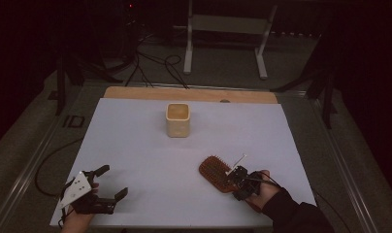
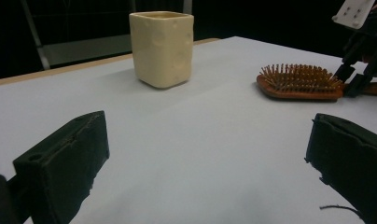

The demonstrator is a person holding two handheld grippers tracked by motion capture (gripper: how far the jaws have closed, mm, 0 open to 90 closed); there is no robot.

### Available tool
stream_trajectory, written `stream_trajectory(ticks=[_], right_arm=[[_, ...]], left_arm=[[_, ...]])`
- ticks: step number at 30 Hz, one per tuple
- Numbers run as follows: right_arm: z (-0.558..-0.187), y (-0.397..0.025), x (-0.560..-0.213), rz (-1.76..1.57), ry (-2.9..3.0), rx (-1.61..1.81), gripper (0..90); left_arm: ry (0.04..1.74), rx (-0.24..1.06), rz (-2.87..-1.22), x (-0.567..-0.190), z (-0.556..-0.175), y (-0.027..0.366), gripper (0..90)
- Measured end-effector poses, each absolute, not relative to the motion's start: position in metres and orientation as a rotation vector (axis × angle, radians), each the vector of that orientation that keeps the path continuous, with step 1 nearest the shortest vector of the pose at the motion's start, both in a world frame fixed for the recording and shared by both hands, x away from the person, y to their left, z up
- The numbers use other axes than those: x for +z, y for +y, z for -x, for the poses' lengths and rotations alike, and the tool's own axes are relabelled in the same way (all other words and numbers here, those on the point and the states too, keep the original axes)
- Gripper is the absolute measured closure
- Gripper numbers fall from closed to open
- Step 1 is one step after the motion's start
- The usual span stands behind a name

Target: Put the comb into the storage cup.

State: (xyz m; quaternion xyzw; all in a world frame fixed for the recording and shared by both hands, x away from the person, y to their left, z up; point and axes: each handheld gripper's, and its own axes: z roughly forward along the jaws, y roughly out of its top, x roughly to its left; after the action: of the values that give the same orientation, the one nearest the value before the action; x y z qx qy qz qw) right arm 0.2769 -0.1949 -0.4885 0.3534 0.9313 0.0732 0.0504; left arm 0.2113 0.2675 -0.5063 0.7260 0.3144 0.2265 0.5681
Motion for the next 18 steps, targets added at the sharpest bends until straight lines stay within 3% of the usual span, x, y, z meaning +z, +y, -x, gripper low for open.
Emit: stream_trajectory(ticks=[8, 18], right_arm=[[-0.2824, -0.1946, -0.4884, -1.133, 2.863, 0.209, 68.6], [-0.2838, -0.1910, -0.4891, -1.070, 2.887, 0.158, 72.7]], left_arm=[[0.738, 0.530, -1.709, -0.5068, -0.2114, 0.2671, 0.1], [0.745, 0.521, -1.707, -0.5077, -0.2121, 0.2670, 0.1]])
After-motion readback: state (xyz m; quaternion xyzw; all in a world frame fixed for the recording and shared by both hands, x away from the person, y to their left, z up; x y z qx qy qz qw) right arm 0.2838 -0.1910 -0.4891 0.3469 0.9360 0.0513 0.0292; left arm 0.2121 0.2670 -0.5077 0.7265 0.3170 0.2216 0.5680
